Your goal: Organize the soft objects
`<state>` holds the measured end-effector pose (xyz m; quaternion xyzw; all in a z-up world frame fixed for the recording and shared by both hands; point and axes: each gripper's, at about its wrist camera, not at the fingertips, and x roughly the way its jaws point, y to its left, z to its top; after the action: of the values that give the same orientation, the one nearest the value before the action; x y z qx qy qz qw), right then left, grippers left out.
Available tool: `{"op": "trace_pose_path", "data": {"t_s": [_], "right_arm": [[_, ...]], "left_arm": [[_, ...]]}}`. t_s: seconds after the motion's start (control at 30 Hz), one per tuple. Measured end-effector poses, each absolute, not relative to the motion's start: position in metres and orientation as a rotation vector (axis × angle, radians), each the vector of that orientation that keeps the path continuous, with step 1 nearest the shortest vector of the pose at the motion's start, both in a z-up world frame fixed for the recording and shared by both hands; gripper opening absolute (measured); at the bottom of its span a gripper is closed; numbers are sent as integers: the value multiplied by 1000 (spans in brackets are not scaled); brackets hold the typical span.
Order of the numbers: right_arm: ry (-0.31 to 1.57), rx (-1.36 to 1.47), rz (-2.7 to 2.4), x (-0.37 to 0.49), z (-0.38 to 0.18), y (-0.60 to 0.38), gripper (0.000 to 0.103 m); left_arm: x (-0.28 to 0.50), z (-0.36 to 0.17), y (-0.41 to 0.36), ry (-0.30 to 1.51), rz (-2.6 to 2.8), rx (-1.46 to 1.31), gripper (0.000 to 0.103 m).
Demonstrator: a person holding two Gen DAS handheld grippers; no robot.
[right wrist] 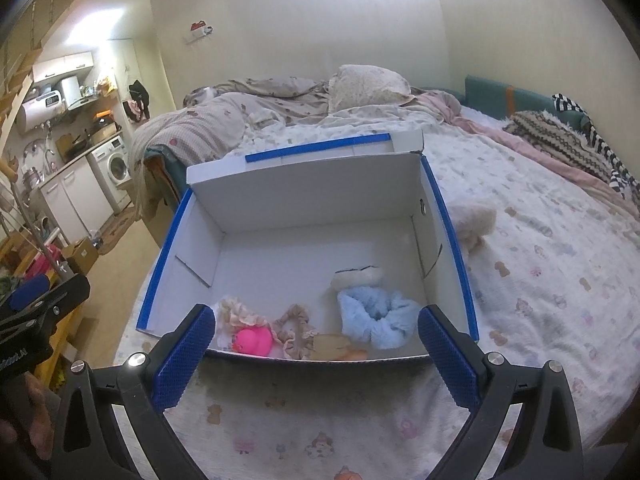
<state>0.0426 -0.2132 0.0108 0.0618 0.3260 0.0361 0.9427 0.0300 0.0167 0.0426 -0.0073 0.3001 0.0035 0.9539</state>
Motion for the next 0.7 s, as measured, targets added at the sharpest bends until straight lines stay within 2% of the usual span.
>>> {"op": "trace_pose_path", "data": {"t_s": [0.7], "right_arm": [[659,129,70,42,11,-216,103]], "left_arm": [[29,38,15,629,-12,-2,102]]}}
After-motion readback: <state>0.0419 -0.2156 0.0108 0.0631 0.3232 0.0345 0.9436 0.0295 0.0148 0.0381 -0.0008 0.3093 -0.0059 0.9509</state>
